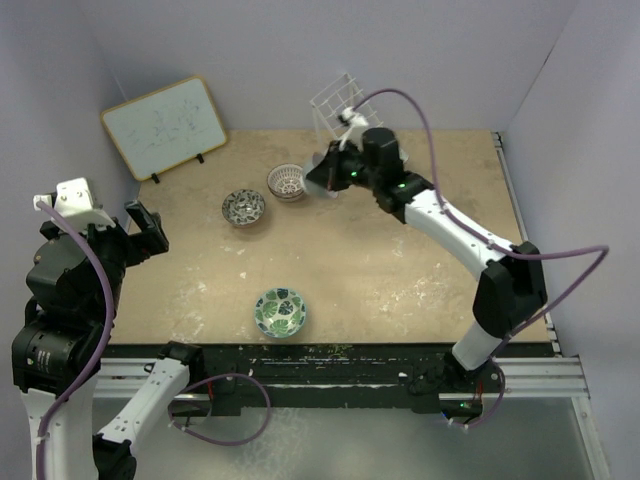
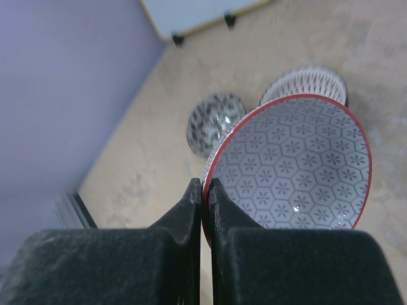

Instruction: Load the bowls into the dish rack

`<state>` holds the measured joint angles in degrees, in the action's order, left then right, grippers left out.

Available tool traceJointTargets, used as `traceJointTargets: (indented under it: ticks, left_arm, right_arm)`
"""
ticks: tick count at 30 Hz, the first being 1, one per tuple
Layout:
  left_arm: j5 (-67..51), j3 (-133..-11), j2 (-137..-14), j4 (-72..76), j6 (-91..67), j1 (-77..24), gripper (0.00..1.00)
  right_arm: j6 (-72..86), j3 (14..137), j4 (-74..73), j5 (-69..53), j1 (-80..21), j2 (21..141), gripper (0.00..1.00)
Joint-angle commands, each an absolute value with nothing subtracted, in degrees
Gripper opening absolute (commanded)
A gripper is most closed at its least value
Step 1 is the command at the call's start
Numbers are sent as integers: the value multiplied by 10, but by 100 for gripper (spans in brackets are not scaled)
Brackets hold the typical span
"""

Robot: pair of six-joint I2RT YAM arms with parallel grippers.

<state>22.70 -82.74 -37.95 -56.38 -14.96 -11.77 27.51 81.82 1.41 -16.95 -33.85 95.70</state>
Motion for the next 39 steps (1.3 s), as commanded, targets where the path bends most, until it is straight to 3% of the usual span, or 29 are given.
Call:
traceJointTargets:
  ticks: [1,7,13,22,39]
  left_arm:
    - [210,-855,-402,-526,-145,-120,99]
    - [199,-857,-414,-524,-143,-120,99]
    - [200,-858,-413,-530,-143,-120,99]
    - [198,-858,-416,-536,-145,-120,99]
    - [194,-860,-412,-550,-148,-120,99]
  right_arm:
    - [455,751,292,-339,-272,921,0]
    - [721,696,644,-411,-164,989,0]
    - [910,681,925,-374,-94,1079,0]
    - [993,678,1038,-301,-23,1144,0]
    - [1044,663,1105,-113,-15,1228,0]
